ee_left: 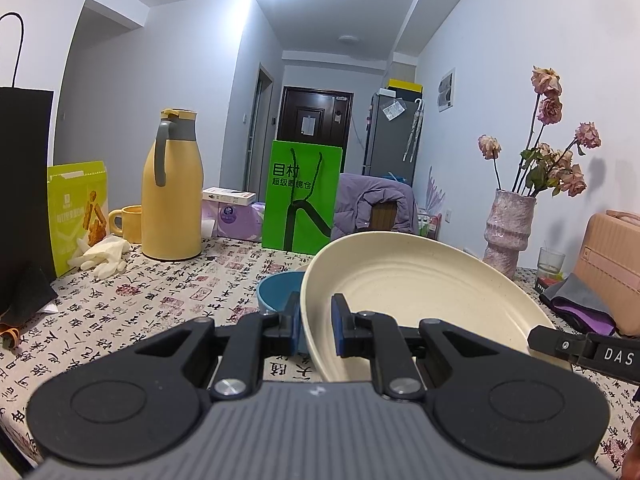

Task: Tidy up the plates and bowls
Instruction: 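Carry the held cream plate with the left tool toward the blue bowl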

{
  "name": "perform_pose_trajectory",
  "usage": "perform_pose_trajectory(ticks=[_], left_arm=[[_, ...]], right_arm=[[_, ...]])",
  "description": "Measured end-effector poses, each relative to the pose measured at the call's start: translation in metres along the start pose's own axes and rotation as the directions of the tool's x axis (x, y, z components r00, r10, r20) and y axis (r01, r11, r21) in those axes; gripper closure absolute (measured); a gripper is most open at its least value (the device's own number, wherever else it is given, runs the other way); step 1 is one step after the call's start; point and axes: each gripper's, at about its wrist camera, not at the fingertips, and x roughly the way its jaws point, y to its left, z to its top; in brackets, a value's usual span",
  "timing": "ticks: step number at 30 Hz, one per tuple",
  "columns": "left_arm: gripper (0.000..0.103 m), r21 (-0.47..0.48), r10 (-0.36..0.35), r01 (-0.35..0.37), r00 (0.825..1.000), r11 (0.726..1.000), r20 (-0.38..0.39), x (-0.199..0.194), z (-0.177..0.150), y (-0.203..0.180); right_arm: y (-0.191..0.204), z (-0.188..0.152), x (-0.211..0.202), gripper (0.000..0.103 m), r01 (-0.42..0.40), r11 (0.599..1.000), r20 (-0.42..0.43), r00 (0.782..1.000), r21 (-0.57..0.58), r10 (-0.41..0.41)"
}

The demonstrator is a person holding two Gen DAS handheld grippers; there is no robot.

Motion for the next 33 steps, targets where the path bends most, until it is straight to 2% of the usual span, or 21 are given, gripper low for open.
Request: perform_pose_trajectory(ticks=[33], left_arm=[[0.089, 0.002, 0.002, -0.002, 1.0, 1.0, 0.021, -0.0045, 0.0028, 0.0004]], right_arm=[[-0.0008, -0.001, 0.0012, 0.094, 0.001, 1.0, -0.003, 1.0, 0.0, -0.001]])
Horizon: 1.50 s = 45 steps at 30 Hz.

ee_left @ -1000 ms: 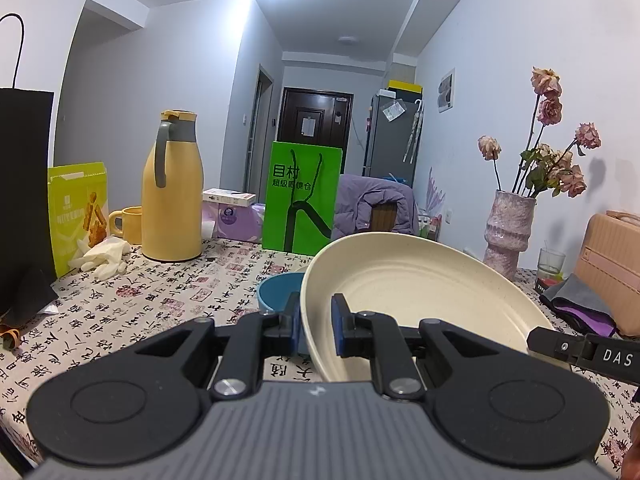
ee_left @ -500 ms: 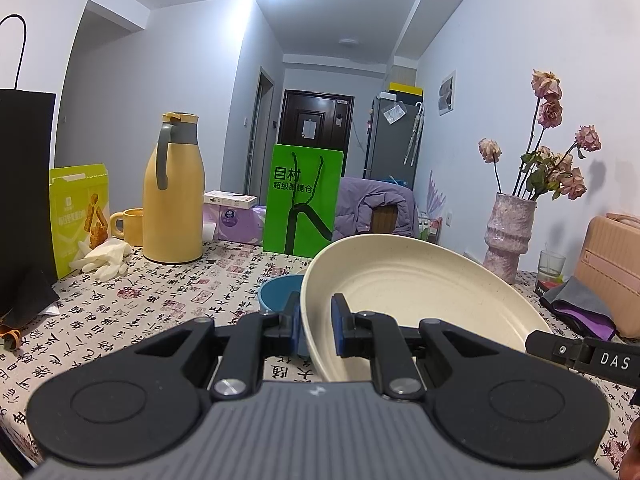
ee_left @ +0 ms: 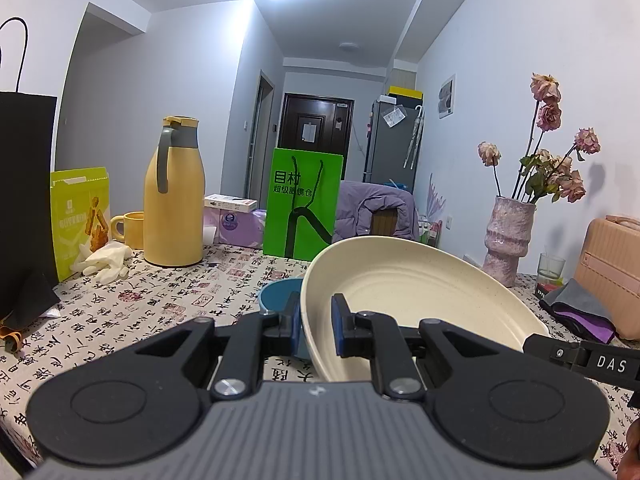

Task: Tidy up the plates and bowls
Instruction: 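Carry the held cream plate with the left tool toward the blue bowl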

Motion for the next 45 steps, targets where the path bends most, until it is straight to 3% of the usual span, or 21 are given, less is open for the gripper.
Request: perform_pose_trajectory(ticks=[37, 45], left_arm=[[0.089, -0.005, -0.004, 0.004, 1.0, 1.0, -0.003, -0.001, -0.002, 0.002], [0.089, 0.012, -0.012, 0.013, 0.999, 1.0, -0.039, 0.006, -0.014, -0.004]], right_arm=[[0.001, -0.009, 0.004, 0.094, 0.006, 1.0, -0.017, 1.0, -0.007, -0.006], [-0.009, -0.018, 0.004, 0.094, 0.026, 1.0, -0.049, 0.998, 0.003, -0.026]])
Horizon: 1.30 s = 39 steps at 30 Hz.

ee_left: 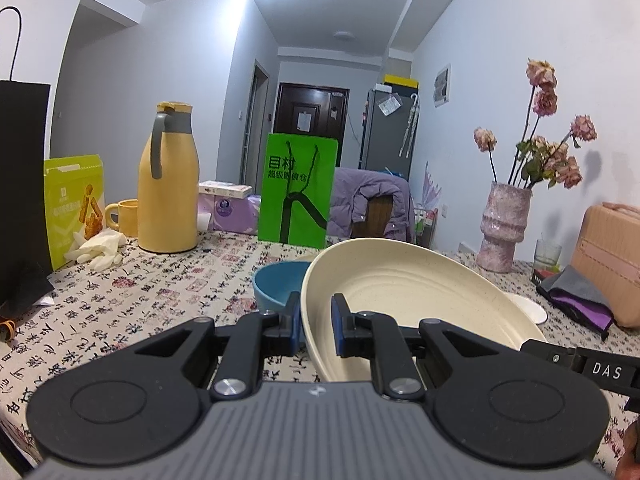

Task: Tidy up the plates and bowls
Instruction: 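Carry the held cream plate with the left tool toward the blue bowl, then lower the cream plate onto the table and open the left tool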

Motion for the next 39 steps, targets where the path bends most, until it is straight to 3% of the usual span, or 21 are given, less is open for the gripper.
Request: perform_pose_trajectory(ticks=[20, 39], left_arm=[[0.089, 0.03, -0.014, 0.018, 0.99, 0.999, -0.139, 0.029, -0.035, -0.005], [0.089, 0.01, -0.019, 0.022, 0.967, 1.0, -0.252, 0.064, -0.056, 0.0]], right_arm=[[-0.021, -0.021, 0.019, 0.094, 0.067, 0.998, -0.114, 0.991, 0.007, -0.066], [-0.032, -0.031, 0.047, 0.094, 0.111, 0.994, -0.194, 0.975, 0.0, -0.109]])
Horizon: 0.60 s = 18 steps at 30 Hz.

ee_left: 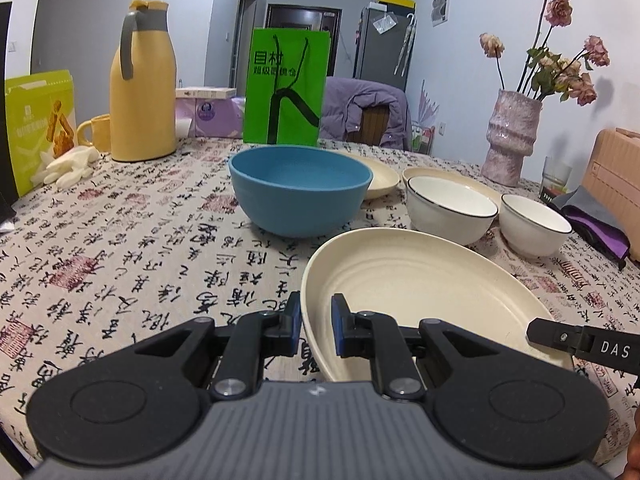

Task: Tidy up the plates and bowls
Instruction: 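Lower the cream plate onto the table and open the left tool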

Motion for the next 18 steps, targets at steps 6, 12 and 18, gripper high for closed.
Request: perform_pose_trajectory(ticks=[6, 12, 18], left_arm=[[0.089, -0.001, 0.001, -0.001, 1.0, 1.0, -0.025, 0.009, -0.002, 0.0], [0.089, 0.001, 0.007, -0.007, 0.999, 1.0, -0.04, 0.014, -0.004, -0.001], [0.087, -0.018, 0.006, -0.007, 0.997, 1.0, -0.073, 0.019, -0.005, 0.0]], right_arm=[[-0.003, -0.002, 0.007, 0.094, 0.007, 1.0, -0.016, 1.0, 0.002, -0.007], [-0.004, -0.002, 0.01, 0.094, 0.008, 1.0, -0.017, 1.0, -0.001, -0.008], [-0.006, -0.001, 0.011, 0.091, -0.005, 1.0, -0.02, 1.0, 0.006, 0.005]])
